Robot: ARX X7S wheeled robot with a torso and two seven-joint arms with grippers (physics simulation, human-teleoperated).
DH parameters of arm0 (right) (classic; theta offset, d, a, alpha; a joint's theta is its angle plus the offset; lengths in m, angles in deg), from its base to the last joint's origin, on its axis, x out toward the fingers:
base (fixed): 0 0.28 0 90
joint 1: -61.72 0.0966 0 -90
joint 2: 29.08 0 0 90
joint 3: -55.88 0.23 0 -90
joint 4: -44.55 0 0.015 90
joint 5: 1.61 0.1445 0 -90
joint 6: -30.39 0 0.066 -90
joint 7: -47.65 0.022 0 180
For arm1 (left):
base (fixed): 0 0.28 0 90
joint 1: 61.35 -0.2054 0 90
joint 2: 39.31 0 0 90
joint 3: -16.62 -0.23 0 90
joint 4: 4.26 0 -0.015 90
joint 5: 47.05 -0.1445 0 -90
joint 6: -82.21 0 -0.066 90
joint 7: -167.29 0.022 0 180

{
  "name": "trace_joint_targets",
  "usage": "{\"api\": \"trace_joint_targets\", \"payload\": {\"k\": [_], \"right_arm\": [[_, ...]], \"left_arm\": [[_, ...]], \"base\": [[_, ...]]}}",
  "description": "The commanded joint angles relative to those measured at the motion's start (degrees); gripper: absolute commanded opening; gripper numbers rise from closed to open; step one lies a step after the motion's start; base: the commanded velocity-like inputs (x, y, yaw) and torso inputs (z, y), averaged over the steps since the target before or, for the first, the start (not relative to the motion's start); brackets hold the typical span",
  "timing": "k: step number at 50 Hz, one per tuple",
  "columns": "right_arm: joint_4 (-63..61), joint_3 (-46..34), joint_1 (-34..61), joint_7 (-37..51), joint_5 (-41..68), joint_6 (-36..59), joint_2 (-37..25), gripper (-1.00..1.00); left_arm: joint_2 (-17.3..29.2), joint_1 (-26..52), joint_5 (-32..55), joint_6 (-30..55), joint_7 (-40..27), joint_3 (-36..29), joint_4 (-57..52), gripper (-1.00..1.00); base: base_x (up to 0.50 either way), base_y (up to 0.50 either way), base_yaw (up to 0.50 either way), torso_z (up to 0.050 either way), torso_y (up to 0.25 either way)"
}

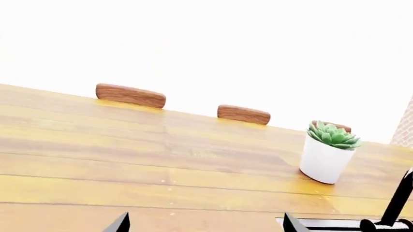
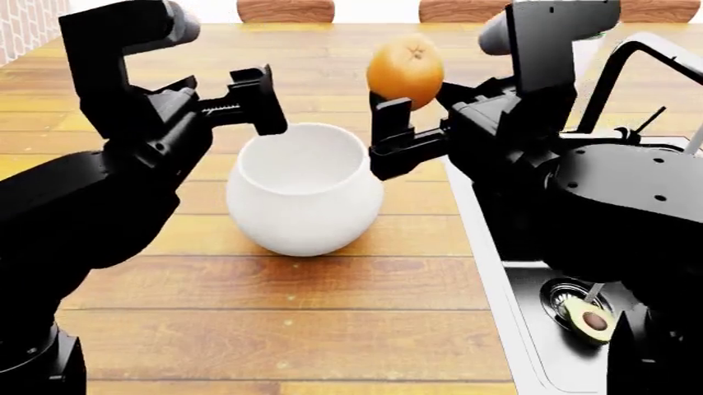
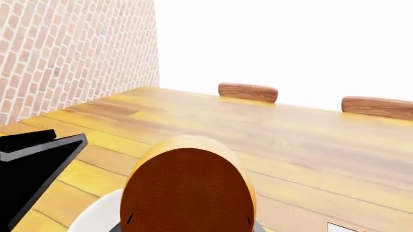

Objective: Pick the eggplants and oranges from the sink and place them in one bowl. Place the avocado in the other bowl. Then turn off the sink faucet.

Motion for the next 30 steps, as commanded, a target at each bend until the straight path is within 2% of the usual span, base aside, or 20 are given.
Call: {"api": "trace_joint_targets", "payload": {"k": [1,13,30], "right_arm": [[11.8,-5.0,11.6,-6.1,-1.5,1.1,3.6,-1.0],[26.9,-10.0,17.9,-20.1,-4.3,-2.5,7.6,-1.0],[38.4,-13.7,19.6,-19.1,-3.4,1.7,11.6,-1.0]], "left_arm": [[1.4,-5.3,-2.1,-5.9,-0.5,4.3,-3.7,1.0],[1.4,-4.5,-2.8,-6.0,-0.8,4.1,-1.3,1.0],[1.8,-2.9,-2.3,-5.4,-3.2,4.6,-0.4,1.0]], "base": [[0.0,0.0,0.0,0.0,0.0],[0.0,0.0,0.0,0.0,0.0],[0.0,0.0,0.0,0.0,0.0]]}}
